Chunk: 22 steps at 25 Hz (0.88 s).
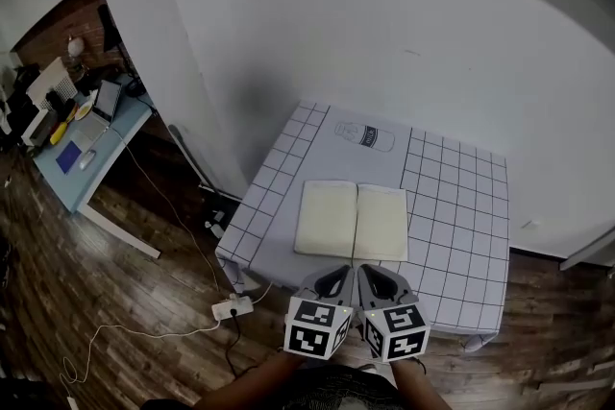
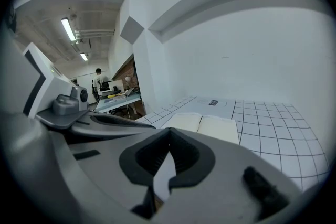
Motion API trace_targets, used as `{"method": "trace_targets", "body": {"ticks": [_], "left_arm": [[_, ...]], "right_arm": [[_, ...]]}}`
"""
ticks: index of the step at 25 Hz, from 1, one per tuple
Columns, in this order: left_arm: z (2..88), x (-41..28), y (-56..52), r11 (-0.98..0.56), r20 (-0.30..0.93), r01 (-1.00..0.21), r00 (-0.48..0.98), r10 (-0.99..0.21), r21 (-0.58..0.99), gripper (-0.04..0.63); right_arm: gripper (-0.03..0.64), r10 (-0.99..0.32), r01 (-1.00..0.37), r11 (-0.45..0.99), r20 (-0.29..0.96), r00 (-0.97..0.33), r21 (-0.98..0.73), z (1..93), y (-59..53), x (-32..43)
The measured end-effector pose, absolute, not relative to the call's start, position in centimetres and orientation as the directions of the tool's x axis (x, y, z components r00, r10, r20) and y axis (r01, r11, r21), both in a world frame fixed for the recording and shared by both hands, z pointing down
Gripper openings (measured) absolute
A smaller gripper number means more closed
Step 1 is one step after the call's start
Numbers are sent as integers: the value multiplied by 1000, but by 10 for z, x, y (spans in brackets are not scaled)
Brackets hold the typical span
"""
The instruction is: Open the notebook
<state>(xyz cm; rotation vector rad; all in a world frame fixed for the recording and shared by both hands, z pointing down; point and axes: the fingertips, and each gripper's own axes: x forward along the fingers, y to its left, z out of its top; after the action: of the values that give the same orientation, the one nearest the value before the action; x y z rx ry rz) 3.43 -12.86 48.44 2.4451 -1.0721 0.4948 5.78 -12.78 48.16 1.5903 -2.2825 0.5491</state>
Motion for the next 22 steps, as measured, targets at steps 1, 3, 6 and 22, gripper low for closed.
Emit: {"method": "trace_targets", "body": {"ticks": [1, 3, 6, 22], "left_arm": [[483, 37, -126, -613, 475, -755, 638, -606, 232, 8], [481, 42, -122, -613, 474, -758, 635, -610, 225, 8], [482, 46, -116, -607, 476, -765, 625, -619, 214, 8], [483, 56, -103, -609, 486, -766, 620, -616, 206, 8]], "right_arm": [[12, -825, -940, 314, 451, -341, -136, 480, -126, 61], [12, -827, -938, 318, 444, -346, -137, 478, -122, 65], [12, -829, -936, 320, 436, -350, -143, 479, -116, 70], [12, -838, -940, 308, 426, -342, -148, 478, -104, 83]]}}
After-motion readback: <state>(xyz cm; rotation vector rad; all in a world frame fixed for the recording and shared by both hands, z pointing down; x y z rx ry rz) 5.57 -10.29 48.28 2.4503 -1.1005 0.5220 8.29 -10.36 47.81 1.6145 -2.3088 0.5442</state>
